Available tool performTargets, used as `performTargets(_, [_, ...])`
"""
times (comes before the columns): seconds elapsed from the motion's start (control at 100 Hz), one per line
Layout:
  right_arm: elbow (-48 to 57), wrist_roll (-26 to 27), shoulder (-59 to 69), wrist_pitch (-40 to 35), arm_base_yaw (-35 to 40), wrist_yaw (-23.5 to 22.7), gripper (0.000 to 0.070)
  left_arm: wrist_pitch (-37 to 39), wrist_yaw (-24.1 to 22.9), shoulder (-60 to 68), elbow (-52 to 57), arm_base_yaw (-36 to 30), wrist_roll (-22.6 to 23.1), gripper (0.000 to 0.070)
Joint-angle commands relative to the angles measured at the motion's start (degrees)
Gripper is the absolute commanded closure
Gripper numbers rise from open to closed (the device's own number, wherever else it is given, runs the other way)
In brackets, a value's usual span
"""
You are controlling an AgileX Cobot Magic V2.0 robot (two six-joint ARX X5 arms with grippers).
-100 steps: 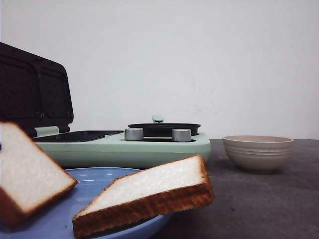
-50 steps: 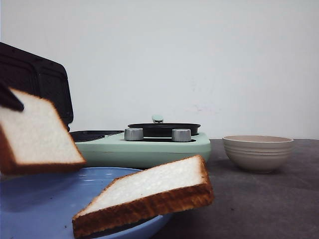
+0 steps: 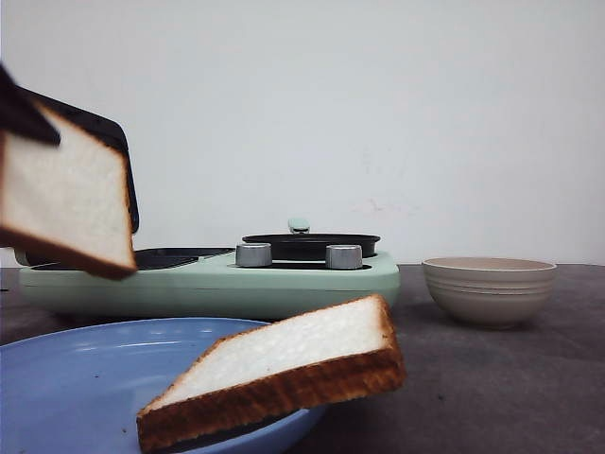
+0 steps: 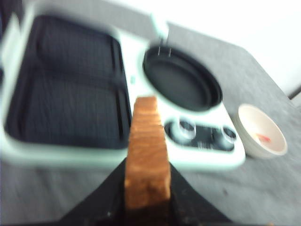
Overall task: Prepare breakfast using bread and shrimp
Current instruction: 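Lift the bread slice with the left gripper toward the grill plates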
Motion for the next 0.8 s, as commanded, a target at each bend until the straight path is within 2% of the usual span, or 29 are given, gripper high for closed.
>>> performTargets(0.0, [0.9, -0.5, 0.2, 0.5, 0.0, -0.1, 0.0700, 0.7, -1.2, 2.5, 3.0, -0.1, 6.1, 0.0696])
performTargets(0.43, [0.9, -1.0, 0.2, 0.5, 0.0, 0.1, 0.0700, 1.0, -7.5, 22.2, 19.5, 0.0, 26.2, 0.0696])
performTargets(0.79, [0.9, -2.2, 0.2, -0.1, 0.0, 0.3, 0.0700, 8.5, -10.3, 37.7, 28.9, 0.1, 38.0, 0.0697])
